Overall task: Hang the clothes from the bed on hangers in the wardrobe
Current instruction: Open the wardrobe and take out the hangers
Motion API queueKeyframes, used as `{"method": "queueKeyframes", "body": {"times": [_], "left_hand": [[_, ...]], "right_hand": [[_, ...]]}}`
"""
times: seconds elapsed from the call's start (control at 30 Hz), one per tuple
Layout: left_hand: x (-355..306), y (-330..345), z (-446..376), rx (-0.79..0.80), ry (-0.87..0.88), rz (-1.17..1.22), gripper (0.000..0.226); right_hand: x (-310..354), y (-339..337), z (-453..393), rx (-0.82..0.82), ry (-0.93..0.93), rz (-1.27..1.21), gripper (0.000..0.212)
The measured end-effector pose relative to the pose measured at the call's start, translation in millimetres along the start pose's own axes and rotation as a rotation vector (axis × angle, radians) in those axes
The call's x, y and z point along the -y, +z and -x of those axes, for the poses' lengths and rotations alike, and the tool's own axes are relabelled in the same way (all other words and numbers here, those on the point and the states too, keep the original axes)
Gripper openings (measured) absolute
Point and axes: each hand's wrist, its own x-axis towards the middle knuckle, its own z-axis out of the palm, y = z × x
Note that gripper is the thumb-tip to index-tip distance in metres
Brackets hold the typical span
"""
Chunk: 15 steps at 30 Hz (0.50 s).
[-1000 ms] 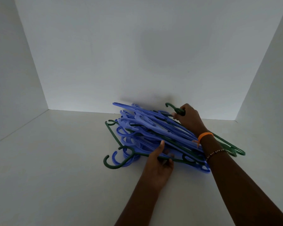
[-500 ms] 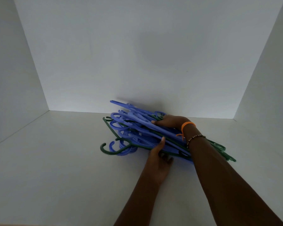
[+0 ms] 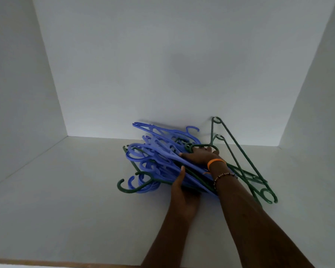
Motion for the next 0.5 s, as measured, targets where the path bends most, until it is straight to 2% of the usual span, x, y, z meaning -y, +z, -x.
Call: {"method": "queueKeyframes", "body": {"times": [0.1,0.17,0.37,0.5], "left_hand": [[-0.3,1.2,0.1,-0.014,0.032,-0.015,0.048],[-0.3,4.1,2.3,-0.011,0.041,-0.02,0.048],[2.0,4.6,1.4,-0.037,0.042,-0.001,0.05],[1.0,0.3,-0.2,-0.059,0.035,0.038,0.05]], "right_hand": [[-1.7,-5.9,-4.6,0.07,0.0,-0.093,0.066],[-4.4,-4.7,-11.9,0.064,0.003,-0.094,0.064],[4.4,-6.7,-11.0,0.022,-0.031,-0.105,0.026],[0.3,-2.3,-20.7,-0.007,-0.07,-0.071,0.035]]}}
